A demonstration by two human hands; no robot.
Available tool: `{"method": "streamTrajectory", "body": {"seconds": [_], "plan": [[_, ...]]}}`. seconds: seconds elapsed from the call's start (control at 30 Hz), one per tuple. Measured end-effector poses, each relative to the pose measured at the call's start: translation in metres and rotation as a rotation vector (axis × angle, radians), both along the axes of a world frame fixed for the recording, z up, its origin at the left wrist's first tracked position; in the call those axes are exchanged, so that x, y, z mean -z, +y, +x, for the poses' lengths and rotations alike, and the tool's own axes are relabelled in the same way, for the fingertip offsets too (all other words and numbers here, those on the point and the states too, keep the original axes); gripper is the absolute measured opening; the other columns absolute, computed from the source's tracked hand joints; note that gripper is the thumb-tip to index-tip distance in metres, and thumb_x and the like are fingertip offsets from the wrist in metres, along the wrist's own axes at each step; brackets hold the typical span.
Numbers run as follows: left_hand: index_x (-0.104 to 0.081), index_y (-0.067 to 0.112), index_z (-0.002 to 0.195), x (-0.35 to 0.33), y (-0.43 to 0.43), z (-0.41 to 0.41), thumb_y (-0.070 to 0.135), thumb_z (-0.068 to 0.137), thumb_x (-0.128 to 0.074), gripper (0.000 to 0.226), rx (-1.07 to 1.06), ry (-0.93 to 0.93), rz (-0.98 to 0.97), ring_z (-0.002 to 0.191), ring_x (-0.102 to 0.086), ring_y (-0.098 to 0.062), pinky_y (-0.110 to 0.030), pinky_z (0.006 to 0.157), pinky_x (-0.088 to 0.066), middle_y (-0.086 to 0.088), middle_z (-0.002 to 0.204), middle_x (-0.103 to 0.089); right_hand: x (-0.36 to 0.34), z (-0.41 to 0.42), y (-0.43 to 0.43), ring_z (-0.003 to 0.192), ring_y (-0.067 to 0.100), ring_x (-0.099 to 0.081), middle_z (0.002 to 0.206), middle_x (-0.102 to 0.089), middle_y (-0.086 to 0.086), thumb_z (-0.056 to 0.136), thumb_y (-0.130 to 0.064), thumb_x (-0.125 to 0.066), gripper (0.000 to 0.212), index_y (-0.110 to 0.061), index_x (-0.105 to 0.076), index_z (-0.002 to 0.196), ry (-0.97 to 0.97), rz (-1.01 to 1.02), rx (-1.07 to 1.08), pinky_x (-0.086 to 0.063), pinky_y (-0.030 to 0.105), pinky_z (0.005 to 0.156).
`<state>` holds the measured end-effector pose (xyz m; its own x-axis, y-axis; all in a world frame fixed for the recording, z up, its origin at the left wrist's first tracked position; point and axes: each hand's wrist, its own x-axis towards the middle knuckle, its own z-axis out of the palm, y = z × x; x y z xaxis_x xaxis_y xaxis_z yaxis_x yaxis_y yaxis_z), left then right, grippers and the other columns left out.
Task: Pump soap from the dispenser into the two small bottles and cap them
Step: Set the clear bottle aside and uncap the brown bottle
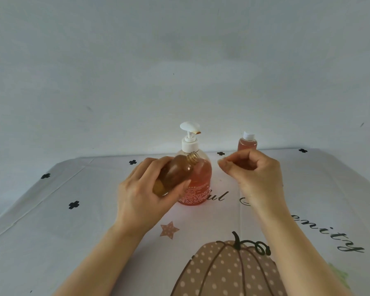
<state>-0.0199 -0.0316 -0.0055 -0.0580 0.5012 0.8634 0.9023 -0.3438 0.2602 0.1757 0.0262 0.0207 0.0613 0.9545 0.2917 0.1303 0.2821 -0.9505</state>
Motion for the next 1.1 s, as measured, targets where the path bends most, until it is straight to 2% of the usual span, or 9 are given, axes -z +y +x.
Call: {"method": "streamTrajectory", "body": {"seconds": [0.07,0.2,0.37,0.47,0.57,0.7,0.87,1.0,1.1], "plan": [[-0.067,0.01,0.106,0.0,0.0,0.0,0.051,0.079,-0.064,0.049,0.027,-0.057,-0.014,0.076,-0.055,-0.007,-0.019,0.064,-0.048,0.009,0.091,-0.06,0.005,0.003,0.005,0.064,-0.001,-0.065,0.068,-0.07,-0.01,0.074,-0.023,-0.086,0.014,-0.022,-0.072,0.072,-0.152,0.001,0.093,-0.046,0.013,0.065],[-0.067,0.01,0.105,0.0,-0.001,0.0,0.051,0.08,-0.063,0.048,0.039,-0.14,-0.012,0.075,-0.053,-0.005,-0.016,0.065,-0.045,0.014,0.091,-0.054,0.018,0.005,0.015,0.076,0.014,-0.067,0.074,-0.07,-0.009,0.075,-0.013,-0.081,0.011,-0.019,-0.072,0.074,-0.403,-0.002,0.156,-0.054,0.032,0.074],[-0.066,0.012,0.102,0.001,-0.001,-0.001,0.053,0.08,-0.062,0.047,0.044,-0.211,-0.043,0.075,-0.051,-0.002,-0.008,0.066,-0.04,0.017,0.086,-0.051,0.032,0.006,0.022,0.083,0.018,-0.066,0.078,-0.068,-0.007,0.078,-0.003,-0.068,0.017,-0.02,-0.069,0.079,-0.63,-0.028,0.105,-0.047,0.026,0.069],[-0.064,0.015,0.099,0.001,-0.002,-0.002,0.063,0.082,-0.055,0.051,0.044,-0.254,-0.063,0.077,-0.053,-0.001,-0.007,0.064,-0.039,0.022,0.085,-0.05,0.03,0.005,0.019,0.088,0.016,-0.066,0.082,-0.067,-0.008,0.078,-0.011,-0.075,0.013,-0.02,-0.07,0.084,-0.582,-0.005,0.083,-0.05,0.028,0.076],[-0.057,0.027,0.092,0.0,-0.003,-0.001,0.069,0.084,-0.046,0.044,0.058,-0.28,-0.085,0.076,-0.054,-0.003,-0.008,0.059,-0.039,0.024,0.085,-0.05,0.015,0.002,0.011,0.098,0.007,-0.066,0.094,-0.07,-0.016,0.081,-0.022,-0.078,0.016,-0.028,-0.071,0.095,-0.244,0.017,-0.03,-0.052,0.027,0.085],[-0.05,0.033,0.09,0.0,-0.003,0.001,0.064,0.085,-0.048,0.031,0.044,-0.295,-0.106,0.076,-0.051,-0.003,-0.006,0.058,-0.036,0.019,0.082,-0.05,0.006,-0.01,0.001,0.122,-0.004,-0.055,0.128,-0.063,-0.018,0.078,-0.028,-0.071,0.058,-0.038,-0.056,0.134,0.023,-0.139,-0.444,-0.043,0.026,0.101],[-0.047,0.037,0.078,0.002,-0.001,0.006,0.065,0.081,-0.043,0.029,0.077,-0.446,-0.21,0.064,-0.051,-0.003,-0.011,0.056,-0.041,0.012,0.064,-0.05,0.014,-0.024,0.003,0.123,0.0,-0.054,0.119,-0.066,-0.018,0.071,-0.026,-0.06,0.081,-0.037,-0.037,0.149,-0.038,-0.119,-0.515,-0.035,0.028,0.107],[-0.049,0.032,0.078,0.005,-0.001,0.009,0.07,0.078,-0.044,0.038,0.16,-0.556,-0.307,0.057,-0.049,-0.006,-0.019,0.052,-0.044,0.008,0.066,-0.053,0.013,-0.017,0.003,0.118,-0.001,-0.056,0.12,-0.064,-0.015,0.078,-0.026,-0.079,0.072,-0.037,-0.046,0.142,-0.123,-0.088,-0.452,-0.04,0.032,0.111],[-0.048,0.033,0.078,0.001,-0.003,0.011,0.062,0.082,-0.05,0.03,0.261,-0.618,-0.345,0.054,-0.046,-0.003,-0.014,0.05,-0.039,0.014,0.058,-0.05,0.011,-0.011,0.004,0.117,-0.001,-0.056,0.125,-0.057,-0.014,0.062,-0.046,-0.082,0.071,-0.042,-0.056,0.128,-0.213,-0.067,-0.4,-0.043,0.027,0.107]]}}
